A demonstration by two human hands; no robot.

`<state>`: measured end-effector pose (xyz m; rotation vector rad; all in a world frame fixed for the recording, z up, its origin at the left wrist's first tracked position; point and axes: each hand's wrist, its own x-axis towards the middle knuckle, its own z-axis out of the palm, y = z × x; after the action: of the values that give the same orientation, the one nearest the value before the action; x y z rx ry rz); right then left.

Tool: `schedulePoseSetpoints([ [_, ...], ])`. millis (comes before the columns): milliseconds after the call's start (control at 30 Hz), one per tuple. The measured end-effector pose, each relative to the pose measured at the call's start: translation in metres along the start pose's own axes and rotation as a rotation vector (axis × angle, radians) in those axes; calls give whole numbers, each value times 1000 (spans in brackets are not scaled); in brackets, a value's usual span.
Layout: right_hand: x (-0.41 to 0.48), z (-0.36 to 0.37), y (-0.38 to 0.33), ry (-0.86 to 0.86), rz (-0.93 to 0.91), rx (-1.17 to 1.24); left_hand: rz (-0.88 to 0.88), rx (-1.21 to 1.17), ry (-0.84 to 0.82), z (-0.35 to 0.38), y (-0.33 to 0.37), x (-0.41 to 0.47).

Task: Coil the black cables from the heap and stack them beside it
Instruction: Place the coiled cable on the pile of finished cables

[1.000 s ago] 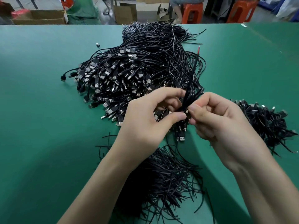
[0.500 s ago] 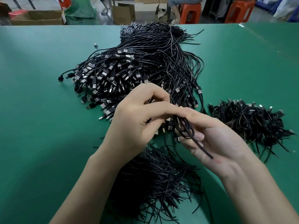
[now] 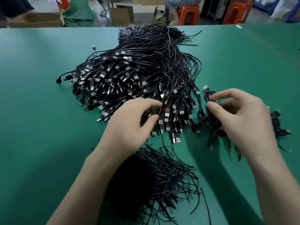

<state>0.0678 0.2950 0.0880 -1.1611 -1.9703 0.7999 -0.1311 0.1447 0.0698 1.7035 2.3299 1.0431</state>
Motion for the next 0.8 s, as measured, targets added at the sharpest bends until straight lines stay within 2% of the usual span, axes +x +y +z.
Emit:
schedulePoseSetpoints([
  [100, 9, -15, 16, 57, 43, -348, -108, 184, -79, 5, -6, 1],
  [233, 14, -20, 24, -108, 108, -648, -129, 240, -177, 13, -6, 0],
  [300, 10, -15, 17, -135, 65, -617, -126, 274, -193, 14, -6, 0],
  [400, 0, 1, -1, -123, -104, -540, -101, 302, -229, 18, -6, 1],
  [500, -12, 23, -12, -299, -201, -479, -89, 321, -256, 19, -5, 1],
  [600, -18, 38, -5, -521, -99, -576, -76, 328, -283, 18, -5, 1],
  [800, -13, 35, 8, -440, 7, -704, -155, 136, -313, 20, 0, 2],
])
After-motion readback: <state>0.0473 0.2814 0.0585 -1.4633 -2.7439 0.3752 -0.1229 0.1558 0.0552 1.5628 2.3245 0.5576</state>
